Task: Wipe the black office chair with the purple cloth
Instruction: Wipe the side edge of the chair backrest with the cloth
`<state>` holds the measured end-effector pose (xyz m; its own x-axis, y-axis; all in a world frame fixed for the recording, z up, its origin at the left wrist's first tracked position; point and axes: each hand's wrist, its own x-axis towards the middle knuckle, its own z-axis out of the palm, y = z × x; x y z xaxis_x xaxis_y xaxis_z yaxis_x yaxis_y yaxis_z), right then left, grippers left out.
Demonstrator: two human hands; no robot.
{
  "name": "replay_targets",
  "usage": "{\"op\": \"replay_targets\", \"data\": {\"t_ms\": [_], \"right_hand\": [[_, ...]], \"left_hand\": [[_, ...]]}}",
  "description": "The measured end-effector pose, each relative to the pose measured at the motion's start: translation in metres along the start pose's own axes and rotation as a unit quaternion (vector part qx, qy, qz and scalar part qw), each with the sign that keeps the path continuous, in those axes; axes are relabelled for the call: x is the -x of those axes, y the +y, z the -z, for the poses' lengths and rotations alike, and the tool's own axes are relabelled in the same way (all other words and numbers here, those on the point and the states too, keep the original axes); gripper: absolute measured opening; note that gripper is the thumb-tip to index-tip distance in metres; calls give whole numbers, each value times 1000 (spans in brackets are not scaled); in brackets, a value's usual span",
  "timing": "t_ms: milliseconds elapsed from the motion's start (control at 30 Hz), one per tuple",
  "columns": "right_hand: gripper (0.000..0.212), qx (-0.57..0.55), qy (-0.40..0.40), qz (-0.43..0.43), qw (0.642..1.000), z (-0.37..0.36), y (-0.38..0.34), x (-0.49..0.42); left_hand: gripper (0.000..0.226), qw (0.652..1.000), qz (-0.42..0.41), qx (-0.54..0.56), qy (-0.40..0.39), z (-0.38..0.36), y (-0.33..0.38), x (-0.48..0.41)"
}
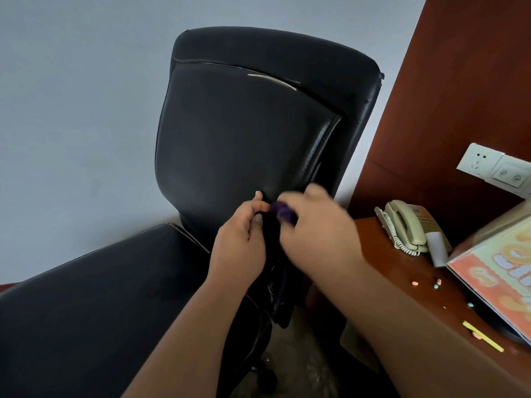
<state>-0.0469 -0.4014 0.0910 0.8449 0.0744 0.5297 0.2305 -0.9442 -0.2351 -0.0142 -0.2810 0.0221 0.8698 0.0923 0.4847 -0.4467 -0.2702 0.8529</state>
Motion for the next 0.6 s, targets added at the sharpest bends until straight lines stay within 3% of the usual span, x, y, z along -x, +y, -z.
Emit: {"op": "replay_targets", "data": {"t_ms": [100, 167, 267, 500, 600], "right_hand": [[14, -33, 113, -19, 993, 25, 10, -28], [13, -39, 136, -23, 990, 29, 13, -34], [14, -42, 97, -8, 994, 10, 9, -16], [36, -94, -79, 9, 992, -45, 10, 43], [31, -169, -35, 2, 985, -42, 19, 45]], "left_hand": [[33, 1000, 1, -5, -6, 0, -2, 1], [32, 1000, 1, -6, -8, 1, -3, 1], [35, 1000, -2, -4, -5, 1, -4, -2], [34, 1000, 7, 0, -11, 1, -3, 0], [26, 1000, -1, -9, 0, 0, -2, 2]]}}
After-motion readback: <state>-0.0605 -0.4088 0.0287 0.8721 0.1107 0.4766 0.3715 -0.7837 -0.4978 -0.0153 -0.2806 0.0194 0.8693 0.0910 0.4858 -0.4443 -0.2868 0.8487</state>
